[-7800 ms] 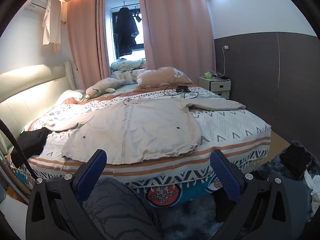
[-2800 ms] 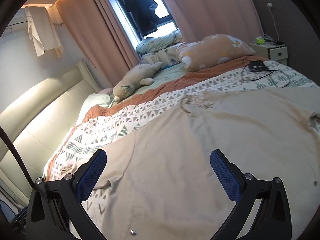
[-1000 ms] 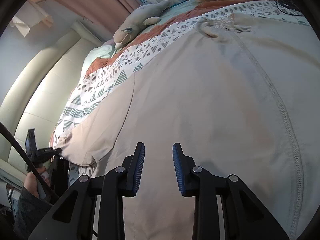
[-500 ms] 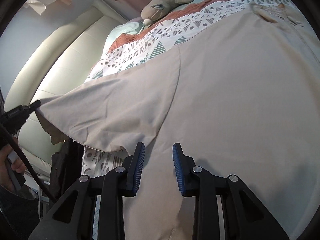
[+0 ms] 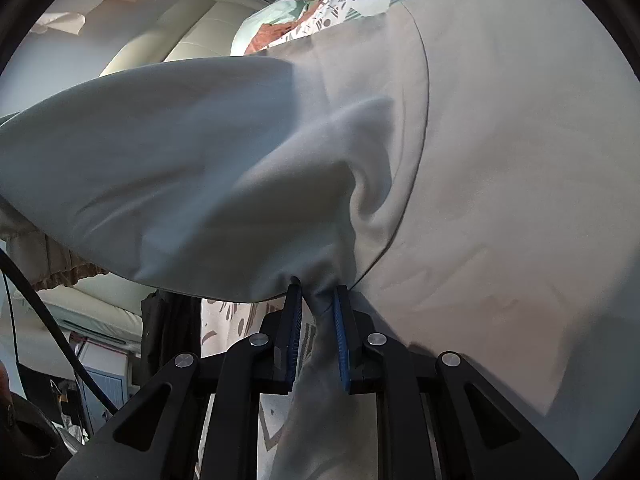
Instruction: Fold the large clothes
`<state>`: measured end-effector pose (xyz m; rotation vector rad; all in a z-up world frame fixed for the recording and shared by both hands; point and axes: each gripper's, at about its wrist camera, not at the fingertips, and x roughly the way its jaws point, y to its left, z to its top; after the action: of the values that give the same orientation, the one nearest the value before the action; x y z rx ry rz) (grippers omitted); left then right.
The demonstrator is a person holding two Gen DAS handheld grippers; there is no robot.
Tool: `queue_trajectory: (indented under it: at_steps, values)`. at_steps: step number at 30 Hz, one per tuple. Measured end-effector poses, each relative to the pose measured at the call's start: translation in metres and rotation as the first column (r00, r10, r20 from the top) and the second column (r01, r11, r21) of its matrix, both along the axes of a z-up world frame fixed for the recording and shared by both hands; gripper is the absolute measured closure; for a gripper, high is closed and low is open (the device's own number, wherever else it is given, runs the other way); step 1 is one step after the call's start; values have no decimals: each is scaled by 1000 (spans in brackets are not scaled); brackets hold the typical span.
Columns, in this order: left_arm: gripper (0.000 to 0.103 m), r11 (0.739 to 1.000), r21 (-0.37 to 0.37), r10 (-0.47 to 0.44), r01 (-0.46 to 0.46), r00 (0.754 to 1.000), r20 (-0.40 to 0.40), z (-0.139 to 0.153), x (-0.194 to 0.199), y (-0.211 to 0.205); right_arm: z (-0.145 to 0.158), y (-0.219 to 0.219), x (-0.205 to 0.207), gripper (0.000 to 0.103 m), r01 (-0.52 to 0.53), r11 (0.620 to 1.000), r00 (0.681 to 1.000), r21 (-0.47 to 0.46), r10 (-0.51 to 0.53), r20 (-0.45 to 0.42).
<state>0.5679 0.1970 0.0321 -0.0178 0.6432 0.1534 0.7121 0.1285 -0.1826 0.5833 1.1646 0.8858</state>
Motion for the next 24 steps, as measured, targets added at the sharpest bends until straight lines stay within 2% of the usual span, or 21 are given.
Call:
queue_trajectory:
  at_steps: [2,6,9,11,12,13,15,21,24]
  values:
    - [97,1000,-30,-8,8,1000,2,1,1,-6,5,-9,-1,90,15,1000,1000,12,-15,-1]
    - [97,998,-47,-30,31,999,18,6,0,-25,31,-36,-17,90,18,1000,998,16,-19,52]
    - [97,996,-52,-65,66,998,14,9,0,-44,45,-68,-27,88,81,997,993,-14,-79,83]
    - [97,994,-50,-92,93,996,12,11,0,-59,56,-85,-35,72,126,990,987,-61,-119,103]
    - [97,993,-51,-106,106,994,12,13,0,-66,62,-96,-38,45,152,984,982,-89,-141,124]
    - [97,991,-59,-123,123,992,10,13,0,-74,68,-106,-44,23,174,981,976,-89,-160,146]
    - [97,984,-78,-159,159,987,0,13,1,-89,78,-135,-56,20,248,965,957,-87,-231,174]
    - [97,967,-108,-236,232,971,-24,-1,8,-138,89,-199,-94,20,372,922,922,-104,-355,157]
    - [97,959,-123,-262,255,964,-50,-16,14,-160,91,-239,-107,20,468,879,882,-94,-457,117]
